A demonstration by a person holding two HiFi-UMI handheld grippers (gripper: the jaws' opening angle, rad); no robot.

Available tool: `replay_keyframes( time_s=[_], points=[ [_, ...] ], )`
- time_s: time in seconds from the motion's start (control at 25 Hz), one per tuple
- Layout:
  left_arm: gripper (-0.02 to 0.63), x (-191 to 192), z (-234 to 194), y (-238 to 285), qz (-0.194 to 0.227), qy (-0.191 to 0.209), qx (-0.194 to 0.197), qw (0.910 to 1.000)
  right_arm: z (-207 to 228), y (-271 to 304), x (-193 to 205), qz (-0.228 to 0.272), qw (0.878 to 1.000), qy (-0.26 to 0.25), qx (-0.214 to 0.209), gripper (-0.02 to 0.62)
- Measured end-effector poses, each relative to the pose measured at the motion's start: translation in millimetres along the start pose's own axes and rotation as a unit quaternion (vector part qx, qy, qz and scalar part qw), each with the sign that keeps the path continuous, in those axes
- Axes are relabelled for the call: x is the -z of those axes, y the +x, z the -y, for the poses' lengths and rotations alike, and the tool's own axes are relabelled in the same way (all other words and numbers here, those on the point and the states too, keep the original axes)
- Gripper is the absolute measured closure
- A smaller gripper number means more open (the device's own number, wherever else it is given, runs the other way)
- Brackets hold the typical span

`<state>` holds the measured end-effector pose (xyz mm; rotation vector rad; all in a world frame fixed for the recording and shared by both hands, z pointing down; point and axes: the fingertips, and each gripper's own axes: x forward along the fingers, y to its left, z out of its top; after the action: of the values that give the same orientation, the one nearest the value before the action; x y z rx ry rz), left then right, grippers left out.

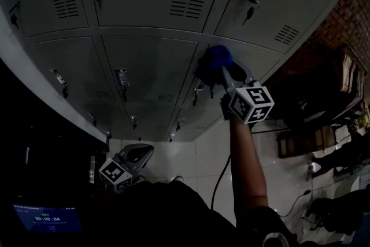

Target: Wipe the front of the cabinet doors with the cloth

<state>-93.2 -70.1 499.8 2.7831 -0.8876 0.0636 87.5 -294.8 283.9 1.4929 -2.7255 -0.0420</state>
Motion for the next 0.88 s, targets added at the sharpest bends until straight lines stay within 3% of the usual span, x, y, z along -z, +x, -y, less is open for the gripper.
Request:
replay_keyframes(
  time_s=[0.4,0.88],
  points=[
    [0.606,-1.0,8.0,23.1,-0.010,0.005,0.024,0.9996,75.3,-44.9,5.0,-0.004,0.997,0.003,0.072,0.517],
    [0.606,2.2,18.3,39.4,-0.021,0.009,0.040,0.9989,169.7,-101.6,15.0,-0.002,0.985,0.017,0.170,0.517]
  ],
)
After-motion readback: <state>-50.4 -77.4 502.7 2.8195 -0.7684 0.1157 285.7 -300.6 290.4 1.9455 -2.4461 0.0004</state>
